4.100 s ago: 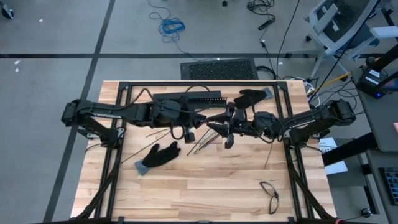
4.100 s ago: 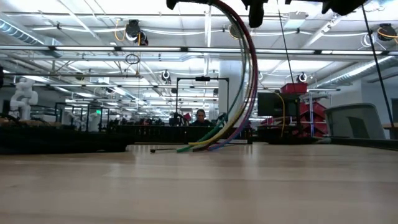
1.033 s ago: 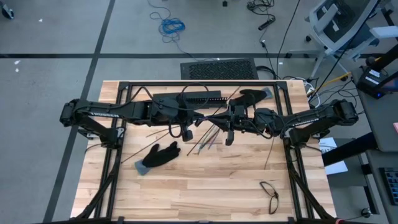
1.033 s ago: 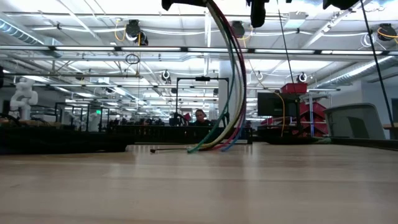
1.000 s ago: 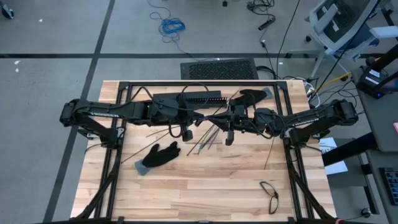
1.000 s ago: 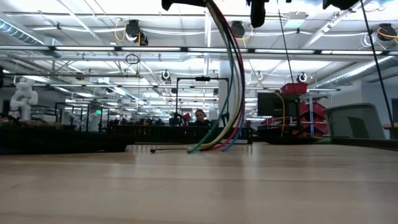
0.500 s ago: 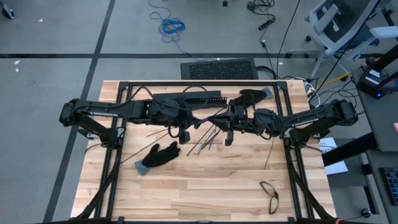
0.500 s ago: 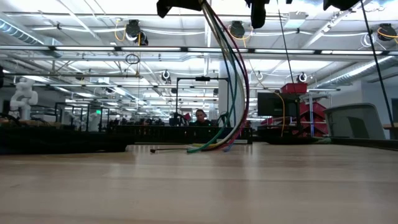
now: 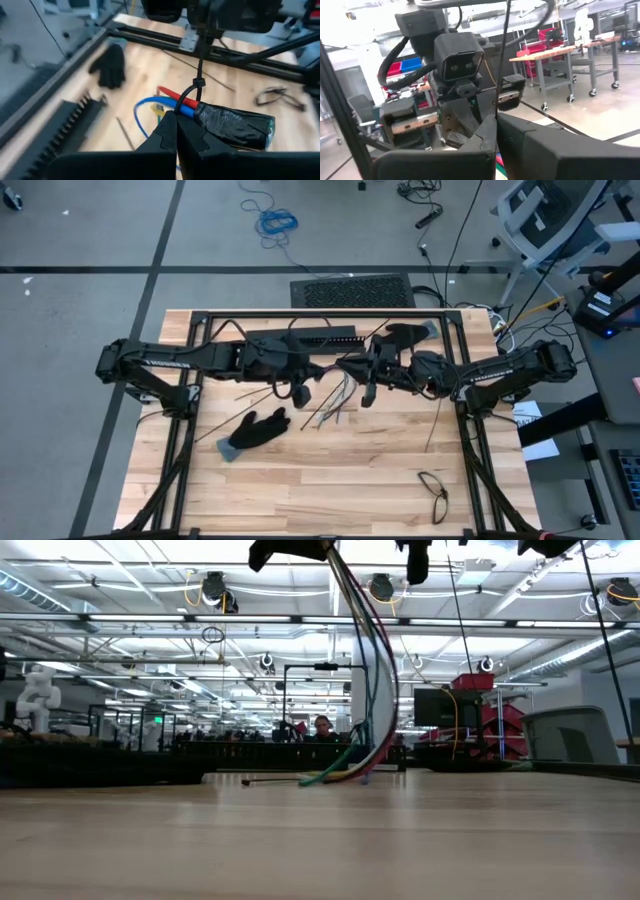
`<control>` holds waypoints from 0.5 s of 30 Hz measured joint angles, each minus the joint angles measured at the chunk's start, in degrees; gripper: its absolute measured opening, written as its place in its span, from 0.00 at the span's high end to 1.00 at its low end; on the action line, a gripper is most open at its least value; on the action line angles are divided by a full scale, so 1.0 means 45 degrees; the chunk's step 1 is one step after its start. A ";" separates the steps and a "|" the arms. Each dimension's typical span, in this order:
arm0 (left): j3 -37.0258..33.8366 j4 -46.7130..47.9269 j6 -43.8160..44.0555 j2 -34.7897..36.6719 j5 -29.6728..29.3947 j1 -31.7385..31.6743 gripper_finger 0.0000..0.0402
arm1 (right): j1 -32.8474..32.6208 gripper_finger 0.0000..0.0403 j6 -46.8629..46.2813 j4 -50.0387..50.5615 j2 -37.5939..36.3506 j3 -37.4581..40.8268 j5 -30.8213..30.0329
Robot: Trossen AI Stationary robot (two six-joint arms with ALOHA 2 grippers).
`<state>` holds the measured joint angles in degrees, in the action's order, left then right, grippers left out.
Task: Ziptie cables
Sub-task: Wrap the cable wires using a zip tie
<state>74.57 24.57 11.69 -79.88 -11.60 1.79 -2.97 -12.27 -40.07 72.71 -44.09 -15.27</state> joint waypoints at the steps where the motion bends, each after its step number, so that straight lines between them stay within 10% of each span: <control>1: -0.0006 -0.0152 -0.0396 -0.0008 -0.0032 -0.0056 1.00 | -0.0007 1.00 -0.0047 -0.0003 -0.0018 -0.0007 -0.0031; 8: -0.0031 -0.1540 -0.2436 -0.0028 -0.0120 -0.0390 1.00 | -0.0007 1.00 -0.0593 -0.0464 -0.0079 -0.0075 -0.0012; 15: -0.0026 -0.2670 -0.2347 -0.0024 0.0322 -0.0245 1.00 | 0.0697 1.00 -0.1741 -0.2569 0.0484 -0.0075 0.3203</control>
<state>74.46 12.55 1.13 -79.99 -10.15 0.69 0.17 -20.10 -51.64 74.89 -44.42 -0.86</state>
